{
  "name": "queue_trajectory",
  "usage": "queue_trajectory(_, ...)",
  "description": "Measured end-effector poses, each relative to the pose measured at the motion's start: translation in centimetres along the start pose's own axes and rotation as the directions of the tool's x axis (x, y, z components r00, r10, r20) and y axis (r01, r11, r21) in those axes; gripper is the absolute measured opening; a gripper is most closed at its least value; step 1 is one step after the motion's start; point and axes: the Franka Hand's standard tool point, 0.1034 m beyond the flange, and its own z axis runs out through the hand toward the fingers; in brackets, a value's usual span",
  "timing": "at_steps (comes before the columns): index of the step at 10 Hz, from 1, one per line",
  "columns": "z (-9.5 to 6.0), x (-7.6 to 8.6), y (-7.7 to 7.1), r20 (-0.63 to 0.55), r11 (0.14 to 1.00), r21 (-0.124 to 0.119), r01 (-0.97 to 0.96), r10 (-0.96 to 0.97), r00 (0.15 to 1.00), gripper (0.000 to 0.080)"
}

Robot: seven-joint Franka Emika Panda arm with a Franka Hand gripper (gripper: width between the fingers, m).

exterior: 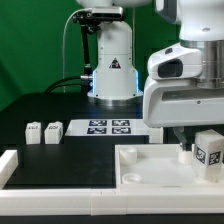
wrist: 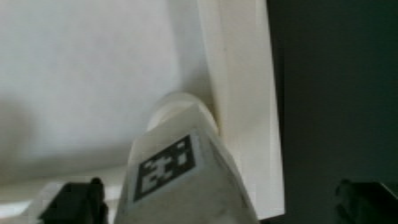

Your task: Assemble one leg

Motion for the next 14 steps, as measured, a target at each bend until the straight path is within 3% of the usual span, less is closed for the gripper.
queue_trajectory(2, -0.03, 0.05, 0.14, -0.001, 0.981, -0.001, 0.193, -0.193, 0.981, 0.0649)
queue_trajectory(5, 0.03, 0.18, 0.37, -0.014, 0.974, -0.003, 0.228, -0.228, 0.974, 0.0649)
queue_trajectory(7, 0.05, 0.17, 0.35, -0.014, 0.983, -0.001, 0.185, -0.185, 0.983, 0.0369)
queue_trajectory(8, 0.05, 0.2, 0.48, -0.014, 0.986, -0.002, 0.167, -0.167, 0.986, 0.0369)
queue_trajectory(9, 0.03, 0.24, 0.55, -0.019, 0.998, 0.001, 0.067, -0.067, 0.998, 0.0294)
queue_trajectory(11, 0.1, 0.15, 0.7, -0.026, 0.963, 0.008, -0.268, 0.268, 0.963, 0.0294)
queue_trajectory(14, 0.19, 0.1, 0.78, -0.024, 0.772, 0.013, -0.636, 0.636, 0.771, 0.0294)
